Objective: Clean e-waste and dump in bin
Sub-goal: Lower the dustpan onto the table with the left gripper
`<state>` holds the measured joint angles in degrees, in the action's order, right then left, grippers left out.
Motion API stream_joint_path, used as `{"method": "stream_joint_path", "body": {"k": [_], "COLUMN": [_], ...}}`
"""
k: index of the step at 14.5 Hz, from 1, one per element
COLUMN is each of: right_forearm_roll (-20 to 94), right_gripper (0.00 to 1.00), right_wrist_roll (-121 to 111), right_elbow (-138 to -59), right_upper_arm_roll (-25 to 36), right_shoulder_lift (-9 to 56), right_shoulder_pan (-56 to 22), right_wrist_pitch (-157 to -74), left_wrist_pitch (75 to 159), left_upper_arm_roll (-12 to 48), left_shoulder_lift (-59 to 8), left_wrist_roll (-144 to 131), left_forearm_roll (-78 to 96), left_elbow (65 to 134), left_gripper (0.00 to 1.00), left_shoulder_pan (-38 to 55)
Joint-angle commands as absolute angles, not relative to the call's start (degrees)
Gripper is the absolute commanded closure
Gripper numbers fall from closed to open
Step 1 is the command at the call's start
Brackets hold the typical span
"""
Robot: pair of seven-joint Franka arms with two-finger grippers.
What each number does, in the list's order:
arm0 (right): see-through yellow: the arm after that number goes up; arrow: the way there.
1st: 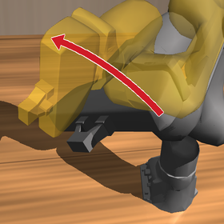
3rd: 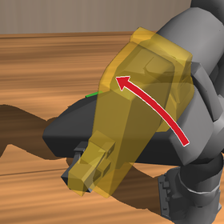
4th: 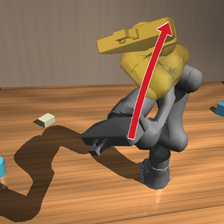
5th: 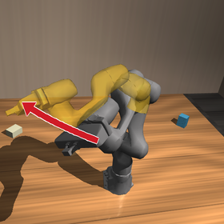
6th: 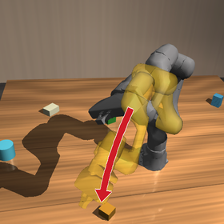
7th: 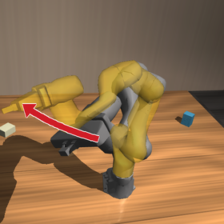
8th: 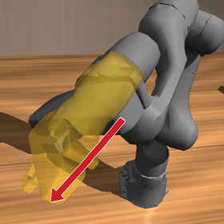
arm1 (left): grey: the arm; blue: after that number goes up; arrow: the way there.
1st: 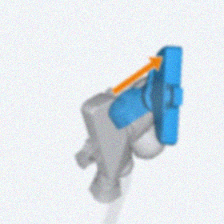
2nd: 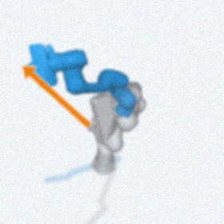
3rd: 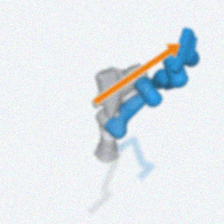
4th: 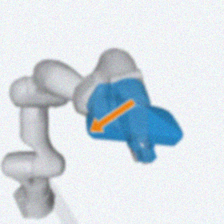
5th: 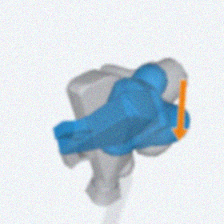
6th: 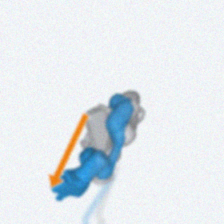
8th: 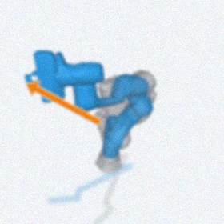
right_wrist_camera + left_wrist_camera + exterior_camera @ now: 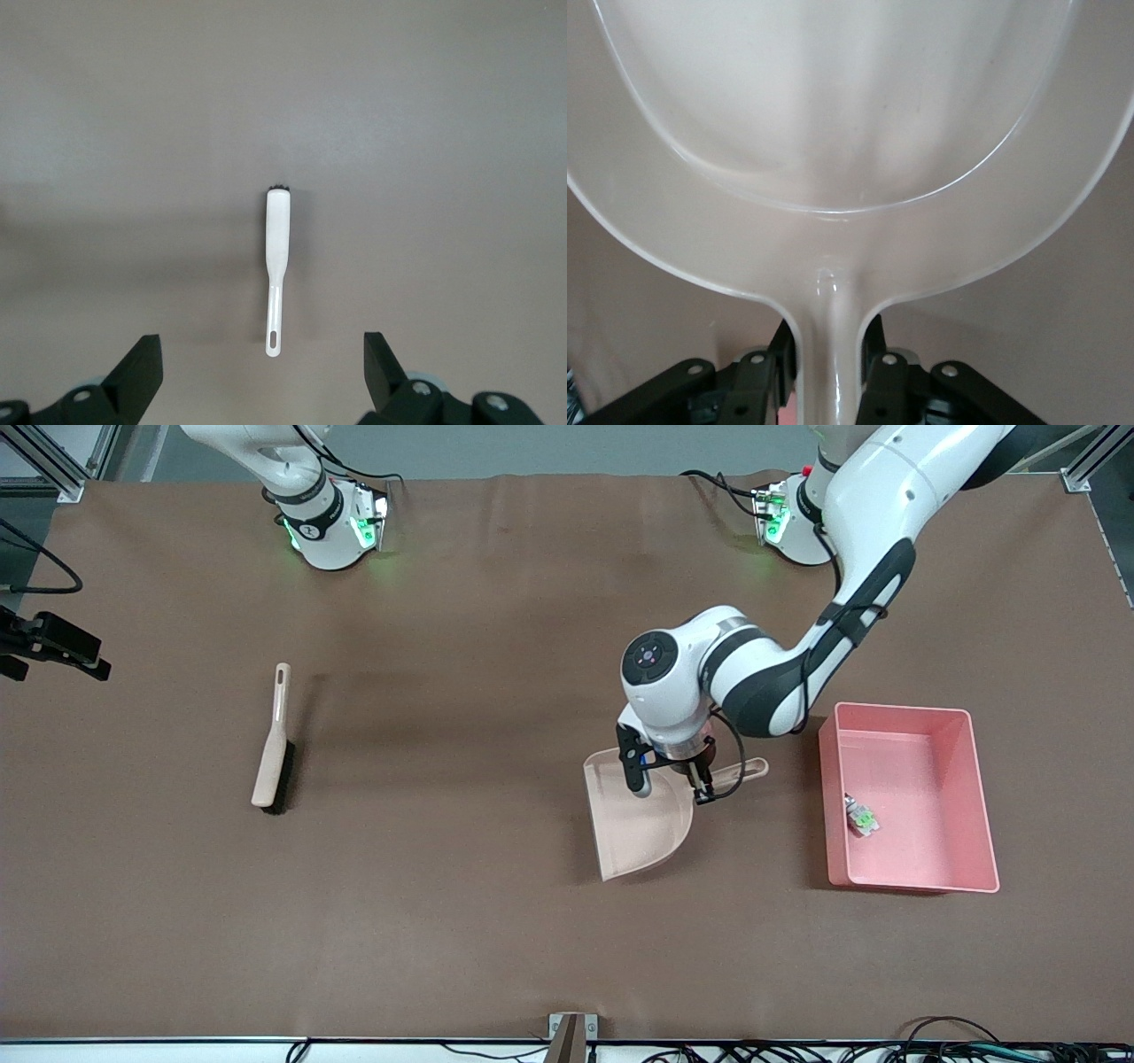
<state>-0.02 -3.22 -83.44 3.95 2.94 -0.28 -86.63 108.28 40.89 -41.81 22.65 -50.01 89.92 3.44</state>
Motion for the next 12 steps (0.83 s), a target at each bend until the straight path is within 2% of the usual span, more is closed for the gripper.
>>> {"method": "stream_joint_path", "body": {"k": [1, 4, 12], "right_forearm_roll": [0.53, 0.97, 0.97], "right_gripper": [0.00, 0.00, 0.00], "right_wrist_roll": [-2.99, -2.99, -2.99], "right_elbow": [-83.15, -83.14, -82.97], "right_upper_arm_roll": [4.57, 4.66, 4.75], "right_shoulder_lift": [2.55, 2.55, 2.64], "right_shoulder_pan": [-0.88, -0.70, -0.70], "right_wrist_pitch": [-86.04, -86.13, -85.96], "left_wrist_pitch": [108.54, 108.54, 110.21], "left_upper_arm_roll": [41.04, 40.96, 40.78], "left_shoulder_lift": [-43.68, -44.03, -46.05], "left_wrist_roll": [30.64, 37.78, 33.22], "left_forearm_roll": [-47.47, -43.79, -43.16], "left_elbow": [88.59, 88.51, 88.68], "left_gripper": [0.91, 0.91, 0.91], "left_shoulder_pan": [3.25, 2.90, 3.34]}}
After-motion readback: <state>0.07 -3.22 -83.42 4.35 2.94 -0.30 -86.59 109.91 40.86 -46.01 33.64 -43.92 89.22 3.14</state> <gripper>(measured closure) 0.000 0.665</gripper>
